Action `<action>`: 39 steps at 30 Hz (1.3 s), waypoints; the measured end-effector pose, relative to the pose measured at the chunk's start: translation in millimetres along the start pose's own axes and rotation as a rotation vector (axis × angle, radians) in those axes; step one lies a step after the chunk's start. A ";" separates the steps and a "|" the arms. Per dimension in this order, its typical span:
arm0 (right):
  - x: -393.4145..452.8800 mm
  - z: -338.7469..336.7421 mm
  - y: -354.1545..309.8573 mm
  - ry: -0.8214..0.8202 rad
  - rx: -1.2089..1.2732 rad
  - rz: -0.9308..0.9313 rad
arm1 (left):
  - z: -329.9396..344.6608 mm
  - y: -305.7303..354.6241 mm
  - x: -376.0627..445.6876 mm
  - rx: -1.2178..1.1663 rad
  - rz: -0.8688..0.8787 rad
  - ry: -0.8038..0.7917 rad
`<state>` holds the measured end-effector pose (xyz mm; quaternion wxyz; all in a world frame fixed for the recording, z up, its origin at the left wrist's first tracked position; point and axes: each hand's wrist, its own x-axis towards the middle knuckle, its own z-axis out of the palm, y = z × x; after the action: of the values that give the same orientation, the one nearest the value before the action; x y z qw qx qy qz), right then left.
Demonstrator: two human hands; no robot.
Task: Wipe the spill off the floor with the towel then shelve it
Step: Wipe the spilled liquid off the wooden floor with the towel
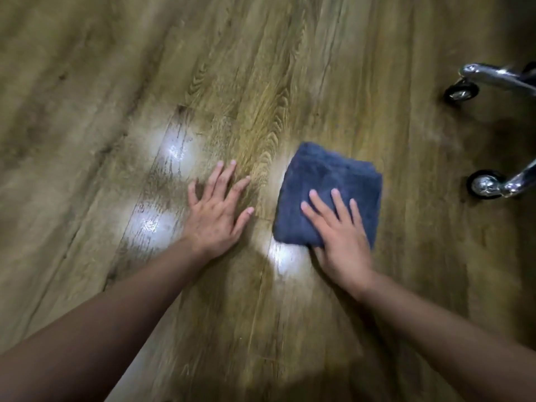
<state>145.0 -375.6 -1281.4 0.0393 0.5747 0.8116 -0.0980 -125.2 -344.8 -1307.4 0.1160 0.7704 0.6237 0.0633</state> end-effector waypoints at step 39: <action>124.3 7.0 -156.5 0.047 -0.097 -0.401 | -28.8 -146.4 12.0 -0.026 -0.619 0.302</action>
<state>-44.3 -312.2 -1292.4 0.0275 0.4013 0.9141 -0.0510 -268.2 -301.6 -1317.9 0.0459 0.5250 0.8372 0.1462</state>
